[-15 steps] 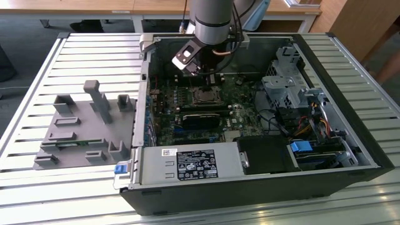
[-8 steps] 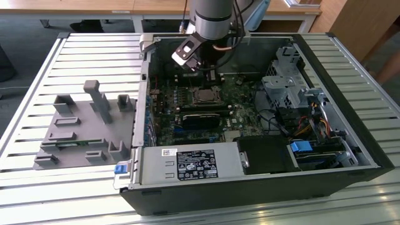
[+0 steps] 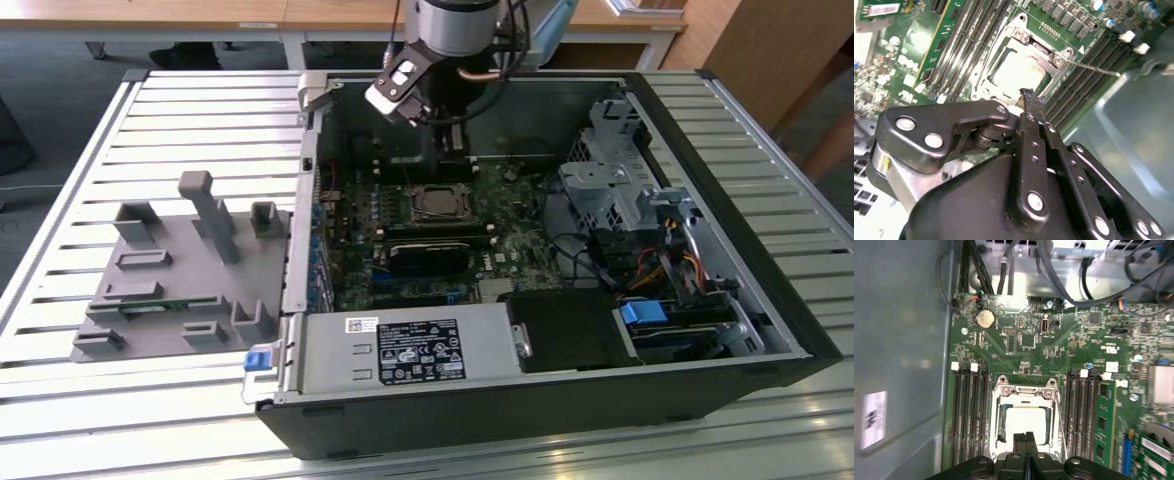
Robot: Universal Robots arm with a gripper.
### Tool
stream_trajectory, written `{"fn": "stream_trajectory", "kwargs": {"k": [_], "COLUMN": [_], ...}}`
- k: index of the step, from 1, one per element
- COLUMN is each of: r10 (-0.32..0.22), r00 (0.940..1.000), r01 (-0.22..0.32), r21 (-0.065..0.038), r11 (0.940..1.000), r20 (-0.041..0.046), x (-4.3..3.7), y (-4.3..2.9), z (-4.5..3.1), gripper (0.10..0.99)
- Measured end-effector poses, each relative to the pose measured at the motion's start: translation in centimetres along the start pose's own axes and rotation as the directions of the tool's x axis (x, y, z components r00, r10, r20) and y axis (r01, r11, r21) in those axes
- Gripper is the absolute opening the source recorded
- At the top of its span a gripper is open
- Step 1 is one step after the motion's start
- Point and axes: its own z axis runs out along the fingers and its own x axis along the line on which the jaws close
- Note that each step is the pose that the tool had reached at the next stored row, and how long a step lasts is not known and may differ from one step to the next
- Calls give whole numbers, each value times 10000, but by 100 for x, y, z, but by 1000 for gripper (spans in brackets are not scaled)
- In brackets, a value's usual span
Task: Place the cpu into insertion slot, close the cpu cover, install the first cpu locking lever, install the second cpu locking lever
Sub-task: 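Install the first cpu locking lever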
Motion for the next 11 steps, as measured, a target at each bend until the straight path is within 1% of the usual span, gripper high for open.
{"fn": "stream_trajectory", "kwargs": {"k": [3,5,8,11], "r10": [0,-26,-530,-1066], "r00": [10000,10000,9986,9943], "r01": [0,26,530,1066], "r21": [-1,-1,12,26], "r11": [10000,10000,9986,9943], "r20": [2,1,-8,-20], "x": [3,3,3,3], "y": [3,3,3,3], "z": [-108,-117,-117,-116], "gripper": [106,106,106,106]}}
